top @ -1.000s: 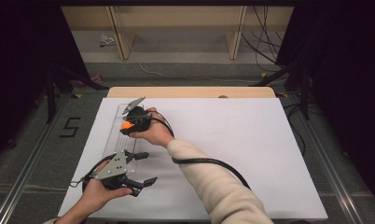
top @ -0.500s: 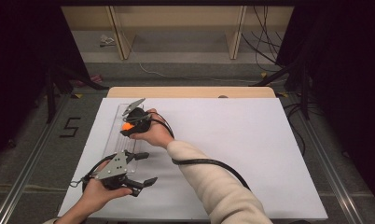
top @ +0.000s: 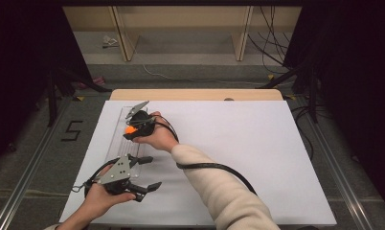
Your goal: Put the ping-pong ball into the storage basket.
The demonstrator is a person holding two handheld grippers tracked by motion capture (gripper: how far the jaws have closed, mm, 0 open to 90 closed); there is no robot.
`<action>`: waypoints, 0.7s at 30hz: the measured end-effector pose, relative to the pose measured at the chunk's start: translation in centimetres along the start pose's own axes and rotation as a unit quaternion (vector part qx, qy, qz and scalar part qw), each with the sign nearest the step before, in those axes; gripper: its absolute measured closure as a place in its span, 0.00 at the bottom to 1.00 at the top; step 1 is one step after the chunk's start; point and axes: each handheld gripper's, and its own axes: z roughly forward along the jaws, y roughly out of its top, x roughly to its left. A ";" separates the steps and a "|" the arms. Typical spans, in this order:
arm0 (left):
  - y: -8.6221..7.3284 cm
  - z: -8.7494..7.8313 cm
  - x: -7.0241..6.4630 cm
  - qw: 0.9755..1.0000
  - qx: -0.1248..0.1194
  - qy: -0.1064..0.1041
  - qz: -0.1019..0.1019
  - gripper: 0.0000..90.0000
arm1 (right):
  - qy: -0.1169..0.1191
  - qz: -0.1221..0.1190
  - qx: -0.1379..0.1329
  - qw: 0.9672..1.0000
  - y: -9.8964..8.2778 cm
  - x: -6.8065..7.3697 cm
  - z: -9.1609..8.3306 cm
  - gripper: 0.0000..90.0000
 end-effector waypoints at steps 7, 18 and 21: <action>0.0 0.0 0.0 1.000 0.000 0.000 0.001 0.19 | 0.001 -0.002 -0.003 1.000 0.1 0.0 -0.1 0.55; 0.0 0.0 0.0 1.000 -0.001 0.001 -0.001 0.19 | -0.003 0.000 -0.023 1.000 0.5 0.3 -0.7 0.41; 0.0 0.0 0.0 1.000 -0.001 0.001 -0.001 0.19 | -0.005 -0.006 -0.029 1.000 0.7 0.4 -1.1 0.36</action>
